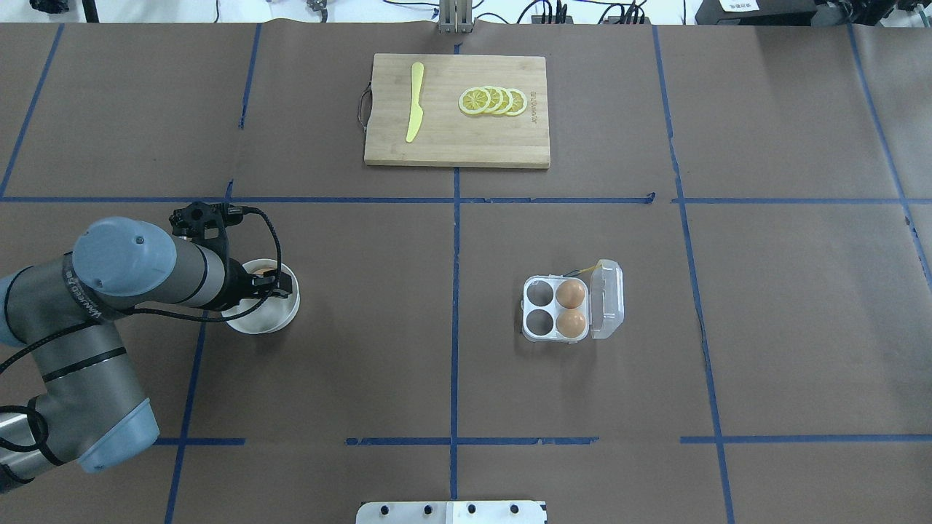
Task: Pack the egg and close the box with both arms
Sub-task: 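Close the left gripper on the brown egg and lift it from the bowl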
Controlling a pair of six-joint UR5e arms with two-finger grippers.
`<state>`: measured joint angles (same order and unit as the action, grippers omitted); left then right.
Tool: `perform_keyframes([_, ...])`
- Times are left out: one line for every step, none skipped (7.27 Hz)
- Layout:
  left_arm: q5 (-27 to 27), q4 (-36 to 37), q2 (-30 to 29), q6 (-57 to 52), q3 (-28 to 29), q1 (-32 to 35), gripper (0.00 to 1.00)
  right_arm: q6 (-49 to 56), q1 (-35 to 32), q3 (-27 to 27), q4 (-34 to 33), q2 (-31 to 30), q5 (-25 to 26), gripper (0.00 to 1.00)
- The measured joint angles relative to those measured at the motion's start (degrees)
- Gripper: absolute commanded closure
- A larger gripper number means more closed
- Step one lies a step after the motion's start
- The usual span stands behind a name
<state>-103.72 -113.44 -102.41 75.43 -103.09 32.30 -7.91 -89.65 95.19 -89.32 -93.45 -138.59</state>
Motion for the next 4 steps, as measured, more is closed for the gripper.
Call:
perform_keyframes([0.7,0.2,-0.4,-0.6,0.1,0.0,0.18,0.0,0.0,0.0,0.0,-0.1,-0.4,0.00])
perform_keyframes([1.0,0.4,-1.0,-0.9,0.4,0.0,0.18,0.0,0.0,0.0,-0.1,-0.1,-0.6,0.00])
perform_keyframes([1.3,0.5,-1.6,-1.0,1.0,0.0,0.18,0.0,0.0,0.0,-0.1,-0.2,-0.7,0.00])
perform_keyframes([1.9,0.5,-2.2,-1.1,1.7,0.0,0.18,0.0,0.0,0.0,-0.1,-0.3,-0.7,0.00])
